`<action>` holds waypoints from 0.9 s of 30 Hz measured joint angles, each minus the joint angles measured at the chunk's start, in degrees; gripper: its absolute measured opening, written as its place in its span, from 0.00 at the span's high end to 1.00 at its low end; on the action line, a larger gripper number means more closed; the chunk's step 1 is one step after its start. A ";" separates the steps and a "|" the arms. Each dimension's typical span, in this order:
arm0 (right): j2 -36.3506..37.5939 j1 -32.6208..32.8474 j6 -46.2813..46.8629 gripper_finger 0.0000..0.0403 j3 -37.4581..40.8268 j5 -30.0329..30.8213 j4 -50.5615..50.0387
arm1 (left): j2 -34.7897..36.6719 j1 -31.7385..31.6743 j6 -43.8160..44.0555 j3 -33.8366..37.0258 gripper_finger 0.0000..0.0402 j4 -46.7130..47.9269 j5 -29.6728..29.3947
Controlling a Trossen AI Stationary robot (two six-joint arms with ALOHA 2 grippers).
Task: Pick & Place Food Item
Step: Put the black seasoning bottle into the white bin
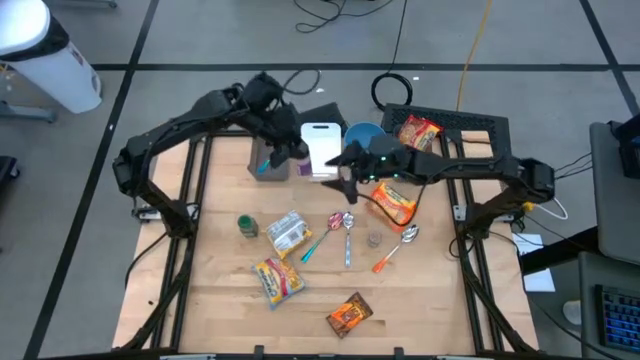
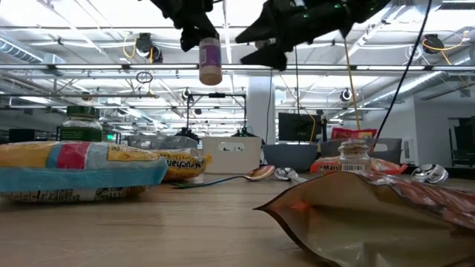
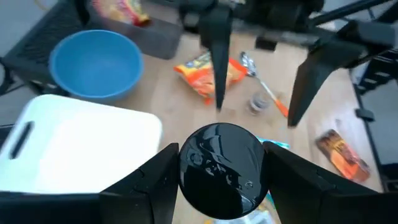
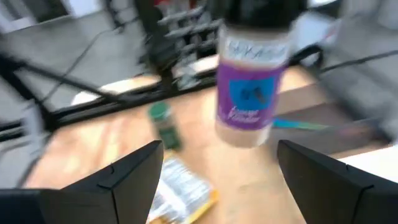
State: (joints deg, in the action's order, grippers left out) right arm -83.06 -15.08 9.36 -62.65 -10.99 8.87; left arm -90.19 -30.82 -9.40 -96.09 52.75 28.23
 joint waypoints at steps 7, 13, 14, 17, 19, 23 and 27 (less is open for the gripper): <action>8.71 -1.12 2.03 0.23 8.05 8.33 3.72 | -1.21 -4.27 -0.84 0.02 0.48 -5.03 -1.43; 14.69 -1.08 9.67 0.23 18.47 11.72 16.17 | -3.31 -5.36 -0.13 0.00 0.48 -11.28 -4.38; 15.25 -1.06 11.02 0.23 20.11 12.66 17.93 | -4.13 -5.52 -0.12 0.00 0.48 -11.32 -4.65; 17.01 -1.04 14.52 0.23 24.23 14.13 21.12 | -6.57 -5.89 -0.05 0.07 0.48 -10.94 -5.50; 17.47 -1.04 16.30 0.23 25.89 14.22 23.17 | -7.97 -5.91 -0.03 0.07 0.48 -11.10 -6.59; 18.37 -1.04 17.62 0.23 27.49 14.15 23.33 | -10.99 -5.87 0.58 0.07 0.48 -13.04 -8.55; 18.73 -1.51 17.54 0.23 27.67 14.12 24.68 | -13.41 -5.78 1.76 0.07 0.48 -17.75 -8.86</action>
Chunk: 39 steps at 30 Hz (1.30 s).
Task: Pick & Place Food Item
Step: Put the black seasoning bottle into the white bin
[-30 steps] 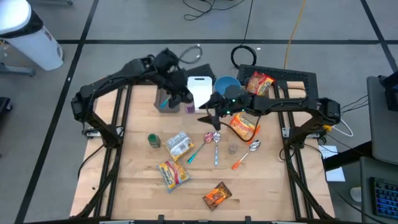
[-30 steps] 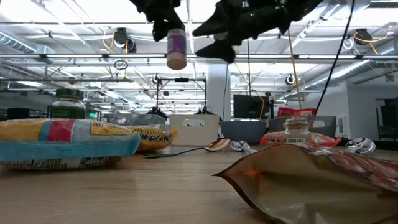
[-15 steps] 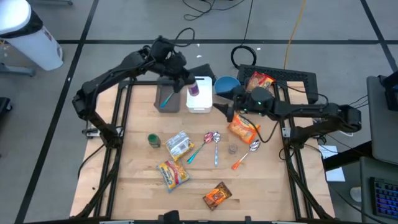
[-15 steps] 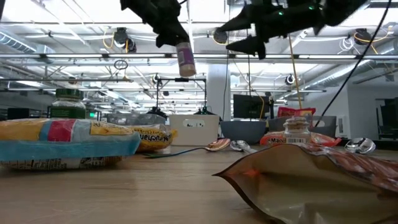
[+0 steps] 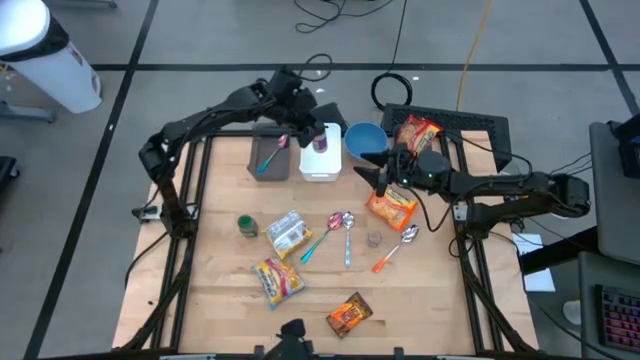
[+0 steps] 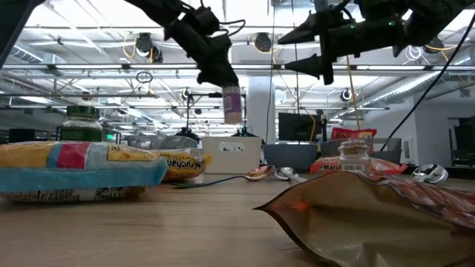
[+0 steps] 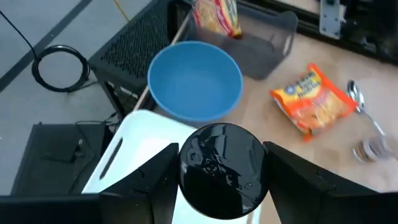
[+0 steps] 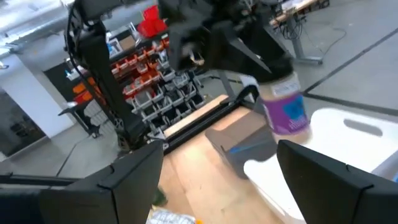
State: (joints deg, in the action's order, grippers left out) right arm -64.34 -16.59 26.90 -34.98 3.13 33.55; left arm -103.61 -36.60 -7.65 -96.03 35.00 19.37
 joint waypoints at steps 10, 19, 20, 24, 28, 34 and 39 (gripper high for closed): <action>1.46 -4.73 0.06 0.23 -0.02 -4.22 1.26 | -4.22 0.35 9.21 0.00 0.48 -8.53 -5.31; 3.19 -10.09 0.85 0.23 -0.04 -15.42 -2.83 | -5.14 0.65 11.76 -0.07 0.48 -7.82 -10.01; 3.19 -10.65 0.85 0.23 -0.04 -15.40 -2.74 | -5.18 0.64 11.88 -0.07 0.48 -7.67 -10.04; 3.18 -12.88 0.78 0.23 -0.04 -15.35 -2.57 | -6.08 0.22 11.36 -0.07 0.48 -7.50 -10.20; 3.17 -14.97 0.83 0.23 -0.04 -15.12 -2.55 | -7.39 -0.76 10.79 -0.07 0.48 -7.57 -8.75; 3.15 -16.97 2.84 0.23 -0.04 -11.70 -2.66 | -8.63 -2.20 7.27 -0.07 0.48 -7.25 -5.91; 3.15 -17.18 2.56 0.23 -0.04 -7.37 -2.57 | -9.04 -2.70 3.83 -0.07 0.48 -7.92 -5.85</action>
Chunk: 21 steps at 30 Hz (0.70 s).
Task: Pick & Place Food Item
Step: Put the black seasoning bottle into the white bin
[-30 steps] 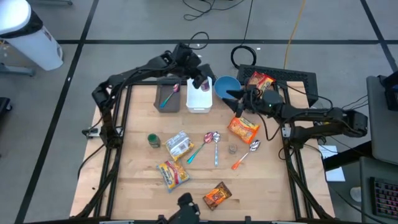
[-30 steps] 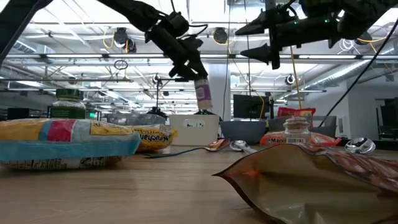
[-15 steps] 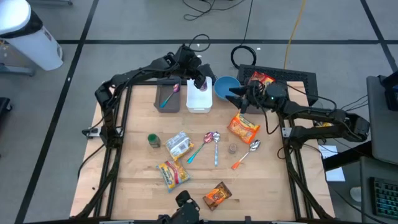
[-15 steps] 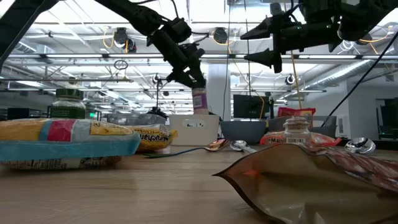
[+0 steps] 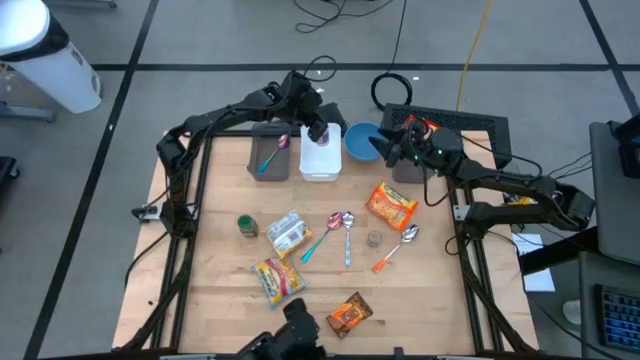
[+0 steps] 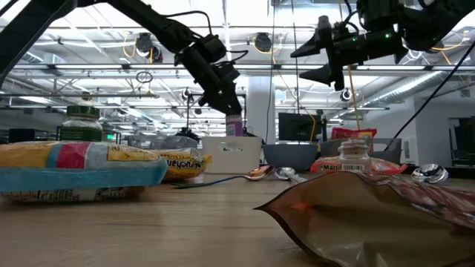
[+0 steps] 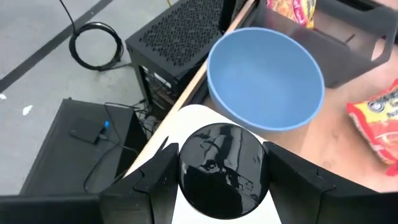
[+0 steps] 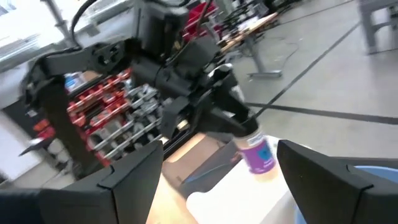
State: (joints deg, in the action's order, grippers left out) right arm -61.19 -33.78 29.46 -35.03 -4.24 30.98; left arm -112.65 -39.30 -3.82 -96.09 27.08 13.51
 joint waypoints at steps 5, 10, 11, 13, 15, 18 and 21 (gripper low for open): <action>0.00 0.00 0.05 0.23 -0.02 1.47 0.02 | -1.76 -0.01 -1.70 0.00 0.48 -0.24 1.78; 0.00 0.00 1.32 0.23 -0.04 1.47 -0.04 | -3.06 0.05 -2.14 0.00 0.48 -1.29 3.22; 0.00 0.00 1.35 0.23 -0.04 1.50 -0.04 | -3.20 0.05 -2.14 0.00 0.48 -1.77 3.31; 0.00 0.00 1.39 0.23 -0.04 1.50 -0.15 | -3.39 0.05 -2.37 0.00 0.48 -2.14 3.36; 0.00 0.00 1.39 0.23 -0.04 1.50 -0.35 | -3.68 0.26 -2.58 0.00 0.48 -3.80 3.34; 0.00 0.00 1.59 0.23 -0.04 1.50 -0.72 | -3.79 0.34 -2.53 0.00 0.48 -4.40 3.15; 0.00 0.00 1.61 0.23 -0.04 1.47 -1.07 | -3.79 0.38 -3.30 0.00 0.48 -5.09 2.92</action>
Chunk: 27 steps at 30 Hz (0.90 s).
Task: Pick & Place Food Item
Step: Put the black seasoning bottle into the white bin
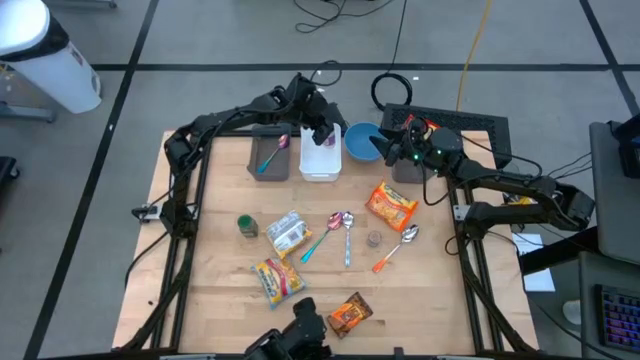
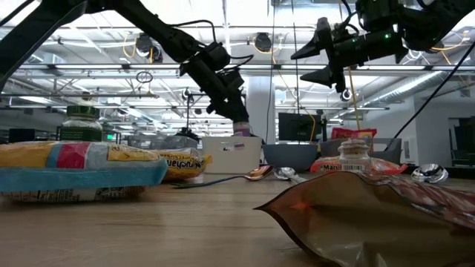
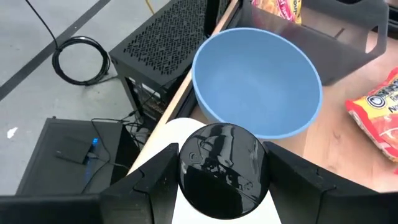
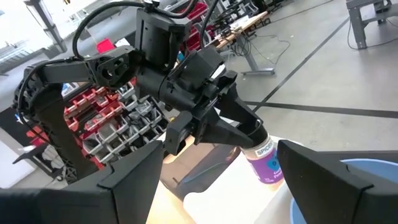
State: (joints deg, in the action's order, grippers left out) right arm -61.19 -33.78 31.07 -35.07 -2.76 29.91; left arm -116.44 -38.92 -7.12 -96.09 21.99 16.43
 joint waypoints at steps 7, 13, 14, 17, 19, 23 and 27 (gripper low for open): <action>0.00 0.00 -0.09 0.23 0.00 0.00 -0.20 | -0.59 -0.17 0.09 0.00 0.48 0.17 -0.67; 0.00 0.00 -0.15 0.23 0.00 0.00 -0.21 | -1.67 -0.01 0.63 0.00 0.48 0.00 -0.67; 0.00 0.00 -0.15 0.23 0.00 -0.01 -0.21 | -1.76 0.02 0.66 0.00 0.48 -0.40 -0.86; 0.00 0.00 -0.07 0.23 0.00 -0.01 -0.24 | -1.84 0.02 0.69 0.00 0.48 -0.40 -1.18; 0.00 0.00 -0.13 0.23 0.00 -0.02 -0.44 | -1.84 0.02 0.69 0.00 0.48 -1.61 -1.54; 0.00 0.00 -0.09 0.23 0.00 -0.02 -1.59 | -1.84 0.02 0.74 0.00 0.48 -2.70 -2.37; -0.01 0.00 -0.13 0.23 0.00 -0.02 -2.06 | -1.84 0.00 0.75 0.00 0.48 -2.35 -2.88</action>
State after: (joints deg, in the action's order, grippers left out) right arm -61.20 -33.78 30.94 -35.07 -2.79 27.86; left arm -118.28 -38.92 -6.37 -96.09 19.65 13.56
